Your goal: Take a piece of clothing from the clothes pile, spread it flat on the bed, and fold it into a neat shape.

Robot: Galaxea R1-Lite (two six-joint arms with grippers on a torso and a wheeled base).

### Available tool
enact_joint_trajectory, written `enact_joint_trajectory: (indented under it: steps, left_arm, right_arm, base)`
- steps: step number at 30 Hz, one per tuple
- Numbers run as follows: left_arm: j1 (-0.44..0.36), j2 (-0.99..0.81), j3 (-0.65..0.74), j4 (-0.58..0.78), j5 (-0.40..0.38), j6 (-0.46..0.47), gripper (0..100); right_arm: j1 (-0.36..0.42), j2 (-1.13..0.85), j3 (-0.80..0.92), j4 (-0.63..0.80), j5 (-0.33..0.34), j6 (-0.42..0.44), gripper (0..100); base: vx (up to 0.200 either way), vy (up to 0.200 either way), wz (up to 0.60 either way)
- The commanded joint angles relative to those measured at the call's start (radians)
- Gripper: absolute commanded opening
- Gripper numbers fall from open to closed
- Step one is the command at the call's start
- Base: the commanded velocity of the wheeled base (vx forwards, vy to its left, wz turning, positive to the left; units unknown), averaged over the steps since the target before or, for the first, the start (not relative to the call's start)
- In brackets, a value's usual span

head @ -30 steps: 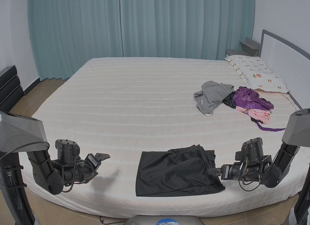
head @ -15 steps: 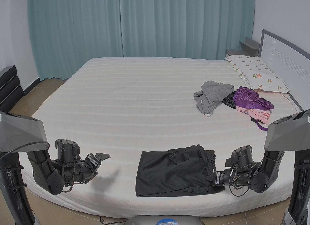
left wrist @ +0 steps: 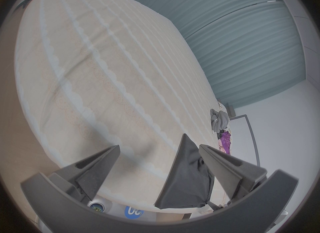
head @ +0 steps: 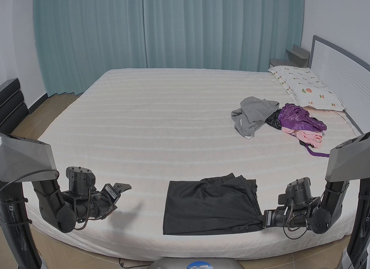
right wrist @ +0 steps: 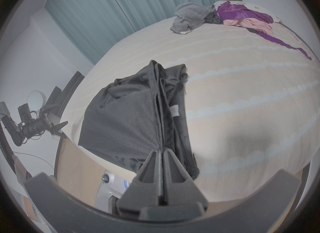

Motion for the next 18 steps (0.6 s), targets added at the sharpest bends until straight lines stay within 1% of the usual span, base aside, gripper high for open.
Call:
enact_joint_trajectory:
  steps: [1, 5, 6, 10, 15, 18]
  left_arm:
    - [-0.001, 0.001, 0.000, 0.000, 0.001, 0.000, 100]
    - [-0.001, 0.001, 0.000, 0.000, 0.001, 0.000, 100]
    - [-0.001, 0.001, 0.000, 0.000, 0.001, 0.000, 100]
    - [-0.001, 0.003, 0.000, 0.000, 0.001, 0.000, 100]
    - [-0.001, 0.001, 0.000, 0.000, 0.001, 0.000, 100]
    - [-0.001, 0.001, 0.000, 0.000, 0.001, 0.000, 100]
  right_arm:
    - [-0.004, -0.021, 0.040, -0.003, 0.000, -0.001, 0]
    - [-0.004, -0.022, 0.076, -0.030, 0.002, -0.002, 0]
    - [-0.004, -0.019, 0.083, -0.036, 0.000, -0.005, 100]
    - [-0.006, -0.021, 0.072, -0.059, 0.013, -0.001, 100]
    - [-0.021, -0.021, -0.023, -0.079, 0.022, 0.019, 100]
    - [-0.044, 0.019, -0.171, -0.039, 0.022, 0.027, 100]
  base:
    - [0.000, 0.000, 0.00]
    - [0.000, 0.000, 0.00]
    - [0.000, 0.000, 0.00]
    - [0.000, 0.000, 0.00]
    - [0.000, 0.000, 0.00]
    - [0.000, 0.000, 0.00]
